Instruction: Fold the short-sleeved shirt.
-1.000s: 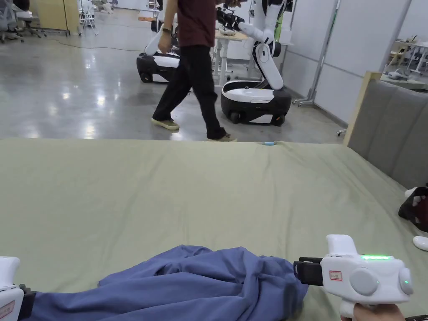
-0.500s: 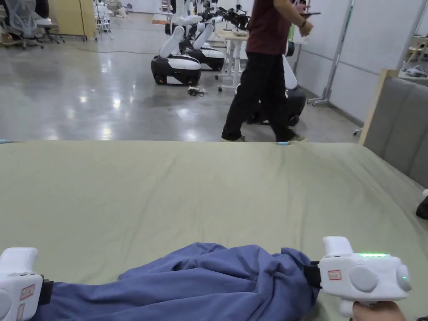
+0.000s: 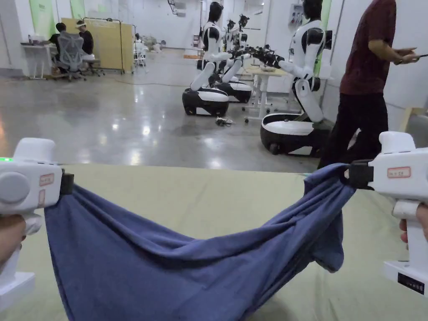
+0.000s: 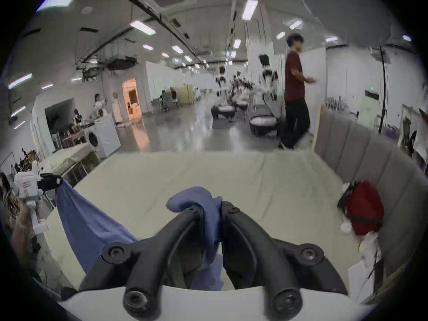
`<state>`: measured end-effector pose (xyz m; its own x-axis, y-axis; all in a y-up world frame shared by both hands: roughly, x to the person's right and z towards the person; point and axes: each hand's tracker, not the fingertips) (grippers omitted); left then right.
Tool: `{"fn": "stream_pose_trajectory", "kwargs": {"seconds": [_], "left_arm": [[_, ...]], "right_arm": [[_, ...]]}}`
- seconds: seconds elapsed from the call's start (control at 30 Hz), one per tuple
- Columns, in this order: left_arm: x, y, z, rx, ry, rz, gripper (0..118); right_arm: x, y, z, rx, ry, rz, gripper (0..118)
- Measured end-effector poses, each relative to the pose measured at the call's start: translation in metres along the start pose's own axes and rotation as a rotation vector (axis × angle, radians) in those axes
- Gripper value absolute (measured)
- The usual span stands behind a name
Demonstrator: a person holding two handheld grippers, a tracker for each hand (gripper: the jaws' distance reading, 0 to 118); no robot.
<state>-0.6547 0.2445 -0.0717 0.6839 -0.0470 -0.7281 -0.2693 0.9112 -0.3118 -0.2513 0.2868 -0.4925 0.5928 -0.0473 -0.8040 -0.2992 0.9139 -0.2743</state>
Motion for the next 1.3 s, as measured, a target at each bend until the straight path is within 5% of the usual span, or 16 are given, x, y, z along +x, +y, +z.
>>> {"fn": "stream_pose_trajectory", "kwargs": {"seconds": [0.33, 0.57, 0.93, 1.1, 1.3], "left_arm": [[-0.026, 0.147, 0.017, 0.256, -0.032, 0.153, 1], [-0.015, 0.194, -0.018, 0.294, 0.030, 0.087, 1], [0.009, 0.064, -0.132, 0.087, 0.031, 0.086, 1], [0.014, 0.023, -0.091, 0.060, 0.005, 0.034, 1], [0.003, -0.057, -0.005, -0.106, -0.064, -0.004, 1]], "right_arm": [[0.013, 0.151, 0.040, 0.270, -0.088, -0.076, 18], [0.024, 0.193, 0.018, 0.306, -0.141, -0.081, 18], [0.049, 0.050, -0.086, 0.115, -0.183, -0.117, 18], [0.067, 0.008, -0.058, 0.059, -0.141, -0.132, 18], [0.059, -0.080, 0.022, -0.052, -0.119, -0.002, 18]]}}
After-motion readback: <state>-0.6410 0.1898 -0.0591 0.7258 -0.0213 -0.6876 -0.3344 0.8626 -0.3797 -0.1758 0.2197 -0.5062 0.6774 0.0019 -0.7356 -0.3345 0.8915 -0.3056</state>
